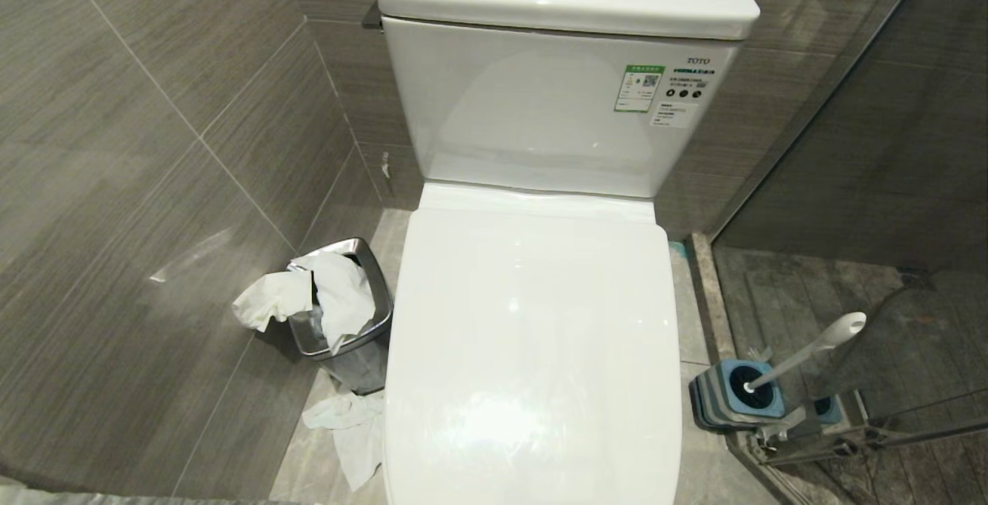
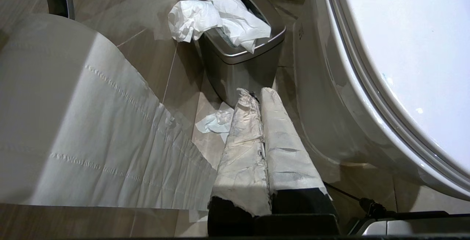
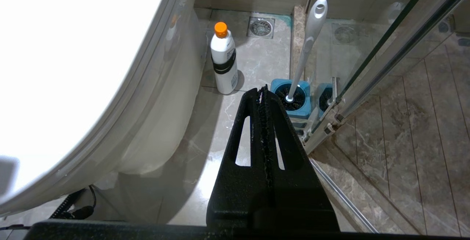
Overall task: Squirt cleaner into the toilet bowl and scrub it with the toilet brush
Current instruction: Use the left hand to lift the toilet lid slightly
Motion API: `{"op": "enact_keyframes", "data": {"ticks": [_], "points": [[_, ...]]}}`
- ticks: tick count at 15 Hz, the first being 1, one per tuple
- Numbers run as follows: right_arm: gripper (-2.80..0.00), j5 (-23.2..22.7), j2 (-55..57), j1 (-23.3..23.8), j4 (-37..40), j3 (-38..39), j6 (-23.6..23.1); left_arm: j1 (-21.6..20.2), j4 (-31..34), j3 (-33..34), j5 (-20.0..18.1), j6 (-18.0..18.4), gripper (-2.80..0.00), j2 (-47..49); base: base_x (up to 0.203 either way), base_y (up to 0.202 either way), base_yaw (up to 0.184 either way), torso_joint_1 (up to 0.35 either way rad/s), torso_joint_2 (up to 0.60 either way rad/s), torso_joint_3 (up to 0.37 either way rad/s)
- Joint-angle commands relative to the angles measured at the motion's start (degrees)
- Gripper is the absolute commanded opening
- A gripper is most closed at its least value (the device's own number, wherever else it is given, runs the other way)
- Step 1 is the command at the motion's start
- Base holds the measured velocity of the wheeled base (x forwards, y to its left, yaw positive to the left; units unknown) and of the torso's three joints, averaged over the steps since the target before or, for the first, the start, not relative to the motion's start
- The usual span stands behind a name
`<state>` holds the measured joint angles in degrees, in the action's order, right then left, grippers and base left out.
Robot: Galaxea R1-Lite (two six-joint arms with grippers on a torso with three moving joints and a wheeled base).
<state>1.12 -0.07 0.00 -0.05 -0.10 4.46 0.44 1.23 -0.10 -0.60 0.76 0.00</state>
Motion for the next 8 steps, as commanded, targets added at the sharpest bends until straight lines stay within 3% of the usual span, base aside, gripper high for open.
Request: {"op": "enact_keyframes", "data": {"ticks": [1, 8], "points": [[-2.80, 0.0, 0.1, 0.0, 0.0, 0.0, 0.0, 0.0, 0.0, 0.0, 0.0, 0.0, -2.80, 0.1, 0.000, 0.000, 0.000, 0.000, 0.00, 0.000], [-2.80, 0.0, 0.1, 0.0, 0.0, 0.0, 0.0, 0.0, 0.0, 0.0, 0.0, 0.0, -2.80, 0.1, 0.000, 0.000, 0.000, 0.000, 0.00, 0.000]]}}
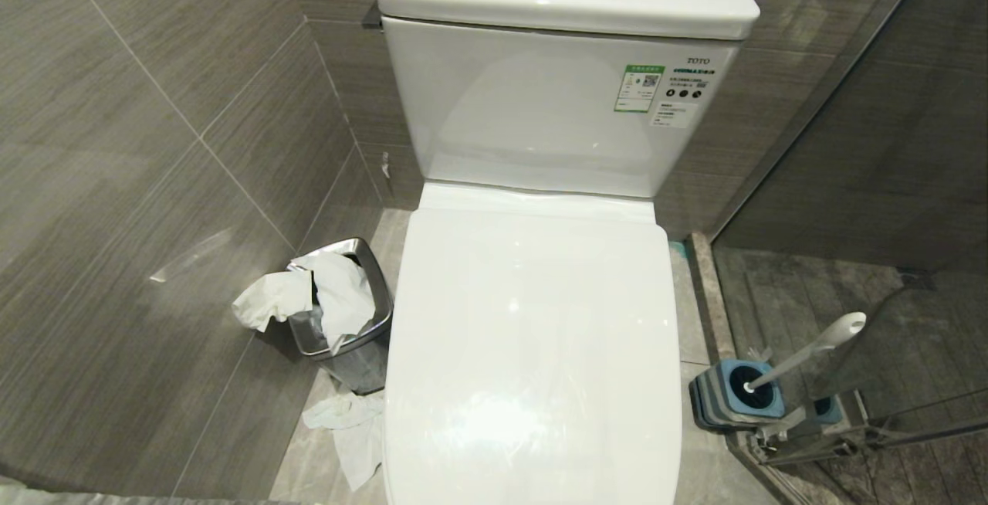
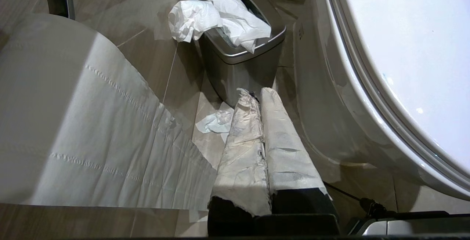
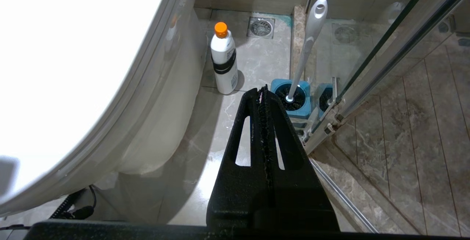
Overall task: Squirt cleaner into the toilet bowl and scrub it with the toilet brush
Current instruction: Use the left hand to lift the toilet lid slightly
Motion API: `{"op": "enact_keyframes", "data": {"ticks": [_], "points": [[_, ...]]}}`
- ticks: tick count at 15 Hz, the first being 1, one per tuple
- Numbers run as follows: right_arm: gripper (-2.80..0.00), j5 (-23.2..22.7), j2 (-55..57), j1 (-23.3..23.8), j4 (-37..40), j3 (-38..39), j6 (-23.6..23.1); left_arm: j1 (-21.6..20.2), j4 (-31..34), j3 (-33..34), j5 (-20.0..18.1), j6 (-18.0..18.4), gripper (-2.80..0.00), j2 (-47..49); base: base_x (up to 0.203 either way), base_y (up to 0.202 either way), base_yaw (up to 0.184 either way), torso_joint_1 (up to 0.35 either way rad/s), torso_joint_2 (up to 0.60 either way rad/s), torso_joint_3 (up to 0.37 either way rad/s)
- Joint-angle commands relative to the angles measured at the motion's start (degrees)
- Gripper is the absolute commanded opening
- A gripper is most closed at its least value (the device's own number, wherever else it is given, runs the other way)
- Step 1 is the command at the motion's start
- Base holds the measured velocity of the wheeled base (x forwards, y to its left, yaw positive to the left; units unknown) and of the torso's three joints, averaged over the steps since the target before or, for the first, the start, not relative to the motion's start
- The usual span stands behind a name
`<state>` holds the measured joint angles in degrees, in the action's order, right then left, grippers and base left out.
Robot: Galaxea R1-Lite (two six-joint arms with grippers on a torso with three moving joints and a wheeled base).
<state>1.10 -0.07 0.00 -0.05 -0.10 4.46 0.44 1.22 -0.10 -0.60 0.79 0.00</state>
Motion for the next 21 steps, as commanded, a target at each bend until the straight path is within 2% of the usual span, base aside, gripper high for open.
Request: {"op": "enact_keyframes", "data": {"ticks": [1, 4, 5, 7, 11, 15, 18, 21], "points": [[-2.80, 0.0, 0.1, 0.0, 0.0, 0.0, 0.1, 0.0, 0.0, 0.0, 0.0, -0.2, -2.80, 0.1, 0.000, 0.000, 0.000, 0.000, 0.00, 0.000], [-2.80, 0.0, 0.1, 0.0, 0.0, 0.0, -0.1, 0.0, 0.0, 0.0, -0.3, 0.8, -2.80, 0.1, 0.000, 0.000, 0.000, 0.000, 0.00, 0.000], [-2.80, -0.1, 0.0, 0.0, 0.2, 0.0, -0.8, 0.0, 0.0, 0.0, -0.6, 2.5, -2.80, 0.1, 0.000, 0.000, 0.000, 0.000, 0.00, 0.000], [-2.80, -1.0, 0.1, 0.0, 0.4, 0.0, -5.1, 0.0, 0.0, 0.0, -1.4, 6.7, -2.80, 0.1, 0.000, 0.000, 0.000, 0.000, 0.00, 0.000], [-2.80, -2.4, 0.1, 0.0, 0.3, 0.0, -6.7, 0.0, 0.1, 0.0, -2.3, 7.2, -2.80, 0.1, 0.000, 0.000, 0.000, 0.000, 0.00, 0.000], [-2.80, -2.1, 0.1, 0.0, 0.4, 0.0, -6.0, 0.0, 0.1, 0.0, -1.9, 4.9, -2.80, 0.1, 0.000, 0.000, 0.000, 0.000, 0.00, 0.000], [-2.80, -2.0, 0.1, 0.0, 0.3, 0.0, -5.4, 0.0, 0.0, 0.0, -0.4, 0.4, -2.80, 0.1, 0.000, 0.000, 0.000, 0.000, 0.00, 0.000], [-2.80, -1.7, 0.1, 0.0, 0.3, 0.0, -4.5, 0.0, 0.0, 0.0, 0.3, -0.8, -2.80, 0.1, 0.000, 0.000, 0.000, 0.000, 0.00, 0.000]]}}
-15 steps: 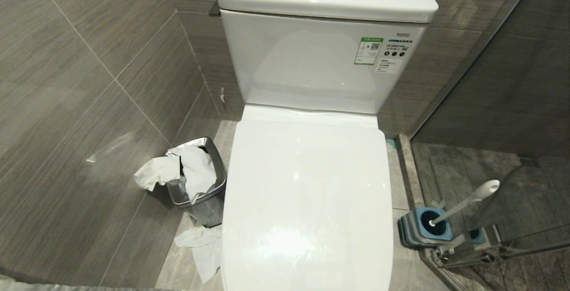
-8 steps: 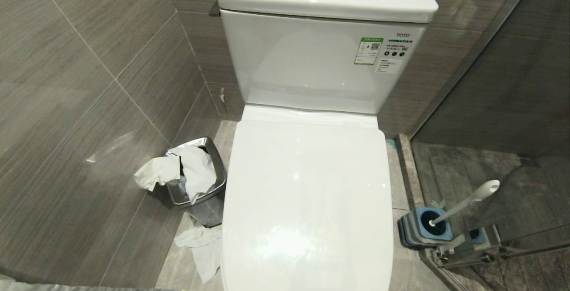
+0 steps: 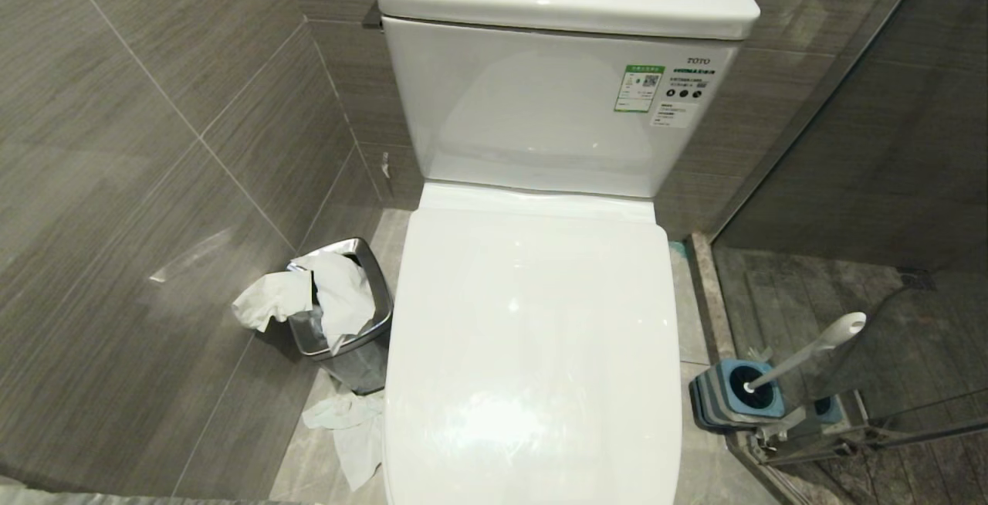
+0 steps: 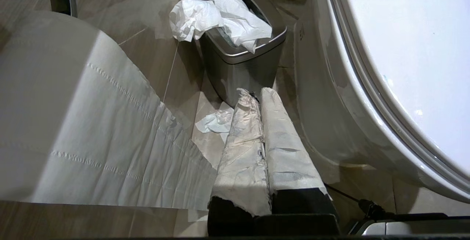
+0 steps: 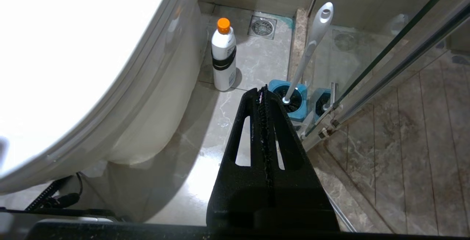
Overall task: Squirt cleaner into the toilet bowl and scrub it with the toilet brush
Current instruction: Use the left hand to lift the toilet lid slightly
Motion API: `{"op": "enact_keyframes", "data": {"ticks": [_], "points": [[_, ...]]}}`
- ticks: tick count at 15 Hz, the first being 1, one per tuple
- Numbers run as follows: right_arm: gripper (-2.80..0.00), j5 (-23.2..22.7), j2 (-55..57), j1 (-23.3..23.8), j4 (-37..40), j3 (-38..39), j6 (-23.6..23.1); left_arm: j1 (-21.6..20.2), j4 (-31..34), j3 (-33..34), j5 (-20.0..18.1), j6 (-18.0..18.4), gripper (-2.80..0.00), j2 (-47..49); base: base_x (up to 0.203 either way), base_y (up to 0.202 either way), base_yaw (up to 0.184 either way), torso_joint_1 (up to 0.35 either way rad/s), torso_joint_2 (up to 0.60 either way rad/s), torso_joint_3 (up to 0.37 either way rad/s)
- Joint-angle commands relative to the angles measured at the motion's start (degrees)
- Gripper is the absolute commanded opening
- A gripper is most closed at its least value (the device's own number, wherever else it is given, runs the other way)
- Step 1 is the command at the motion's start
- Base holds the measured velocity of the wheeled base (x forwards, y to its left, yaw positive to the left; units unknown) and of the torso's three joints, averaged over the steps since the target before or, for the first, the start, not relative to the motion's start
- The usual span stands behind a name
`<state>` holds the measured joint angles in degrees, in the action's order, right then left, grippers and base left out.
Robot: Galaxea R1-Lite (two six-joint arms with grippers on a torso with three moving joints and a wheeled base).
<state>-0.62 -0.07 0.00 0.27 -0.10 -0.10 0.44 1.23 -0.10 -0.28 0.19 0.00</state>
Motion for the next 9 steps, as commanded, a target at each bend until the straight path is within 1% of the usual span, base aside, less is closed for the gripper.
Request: {"op": "enact_keyframes", "data": {"ticks": [1, 9], "points": [[-2.80, 0.0, 0.1, 0.0, 0.0, 0.0, 0.2, 0.0, 0.0, 0.0, 0.0, -0.2, -2.80, 0.1, 0.000, 0.000, 0.000, 0.000, 0.00, 0.000], [-2.80, 0.3, 0.1, 0.0, 0.0, 0.0, 0.4, 0.0, 0.0, 0.0, 0.0, -0.2, -2.80, 0.1, 0.000, 0.000, 0.000, 0.000, 0.00, 0.000]]}}
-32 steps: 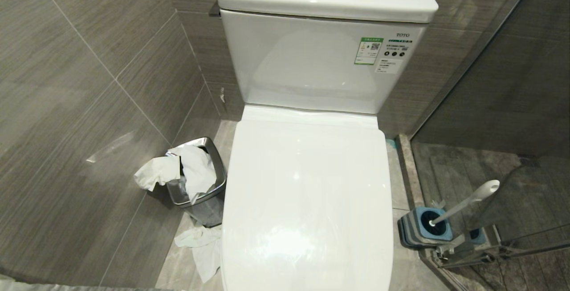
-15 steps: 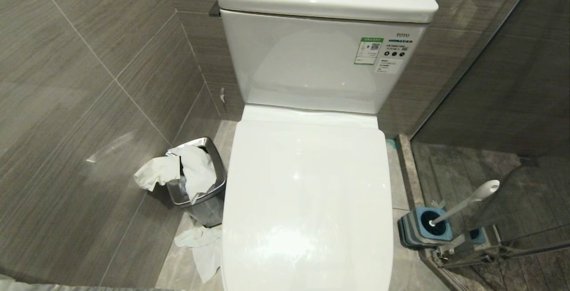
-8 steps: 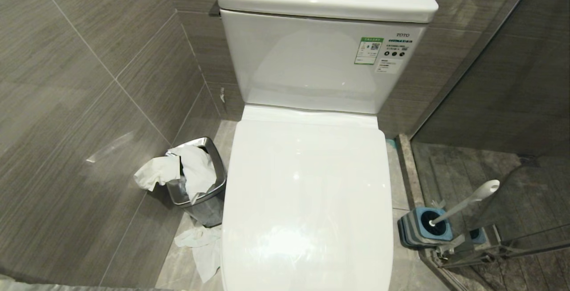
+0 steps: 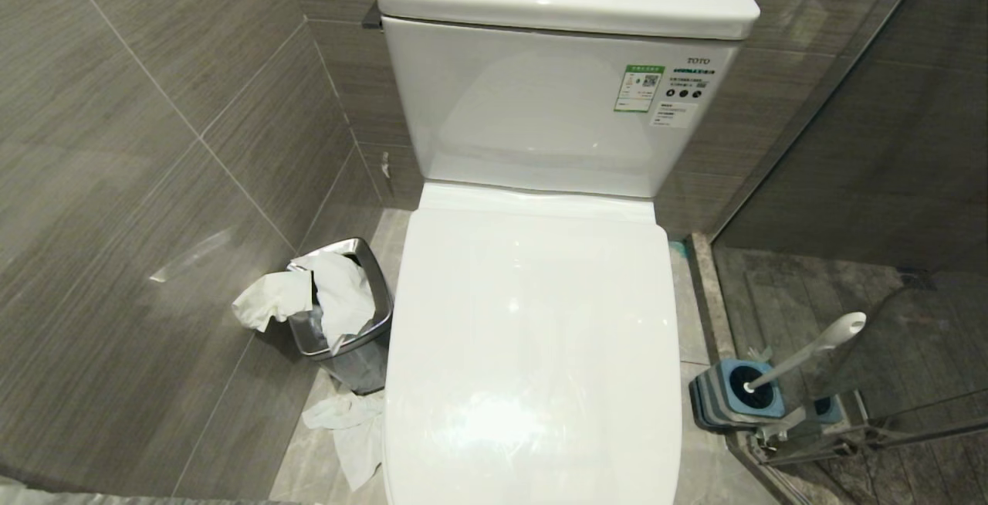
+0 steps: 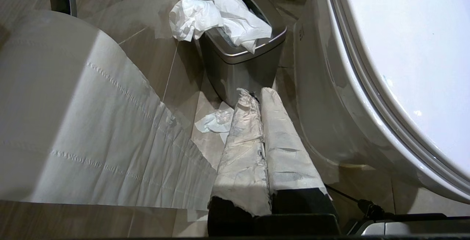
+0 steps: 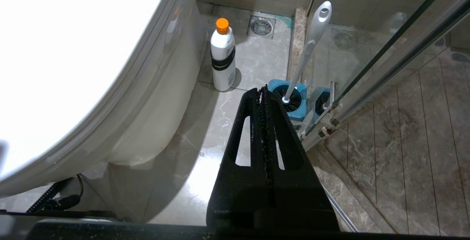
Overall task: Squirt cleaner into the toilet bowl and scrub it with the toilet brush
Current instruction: Use the left hand to lift the toilet lid slightly
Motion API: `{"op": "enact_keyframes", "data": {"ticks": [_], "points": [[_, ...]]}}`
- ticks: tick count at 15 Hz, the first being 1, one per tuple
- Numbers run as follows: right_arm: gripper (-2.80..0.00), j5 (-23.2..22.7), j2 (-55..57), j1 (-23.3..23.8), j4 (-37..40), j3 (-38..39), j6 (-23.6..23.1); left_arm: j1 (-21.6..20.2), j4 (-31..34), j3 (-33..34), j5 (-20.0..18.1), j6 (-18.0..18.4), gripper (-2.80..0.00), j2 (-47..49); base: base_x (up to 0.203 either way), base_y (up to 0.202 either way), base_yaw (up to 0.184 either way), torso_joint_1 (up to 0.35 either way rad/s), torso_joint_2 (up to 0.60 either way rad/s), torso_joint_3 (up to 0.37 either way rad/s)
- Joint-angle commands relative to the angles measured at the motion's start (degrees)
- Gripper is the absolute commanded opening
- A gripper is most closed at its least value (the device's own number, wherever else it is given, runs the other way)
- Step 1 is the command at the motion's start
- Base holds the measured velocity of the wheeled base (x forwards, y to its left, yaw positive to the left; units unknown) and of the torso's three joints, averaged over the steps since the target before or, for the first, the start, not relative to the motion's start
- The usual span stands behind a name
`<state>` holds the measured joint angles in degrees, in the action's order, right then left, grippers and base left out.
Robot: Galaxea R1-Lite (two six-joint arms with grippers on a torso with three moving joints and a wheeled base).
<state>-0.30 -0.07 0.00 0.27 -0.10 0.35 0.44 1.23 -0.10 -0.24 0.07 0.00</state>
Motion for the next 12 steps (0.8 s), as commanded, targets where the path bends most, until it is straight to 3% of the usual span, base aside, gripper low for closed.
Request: {"op": "enact_keyframes", "data": {"ticks": [1, 10, 12], "points": [[-2.80, -0.1, 0.1, 0.0, 0.0, 0.0, 0.0, 0.0, 0.0, 0.0, 0.0, 0.0, -2.80, 0.1, 0.000, 0.000, 0.000, 0.000, 0.00, 0.000], [-2.80, -0.1, 0.1, 0.0, 0.0, 0.0, -0.1, 0.0, 0.0, 0.0, 0.0, 0.6, -2.80, 0.1, 0.000, 0.000, 0.000, 0.000, 0.00, 0.000], [-2.80, -0.1, 0.1, 0.0, 0.0, 0.0, -0.1, 0.0, 0.0, 0.0, -0.6, 3.1, -2.80, 0.1, 0.000, 0.000, 0.000, 0.000, 0.00, 0.000]]}}
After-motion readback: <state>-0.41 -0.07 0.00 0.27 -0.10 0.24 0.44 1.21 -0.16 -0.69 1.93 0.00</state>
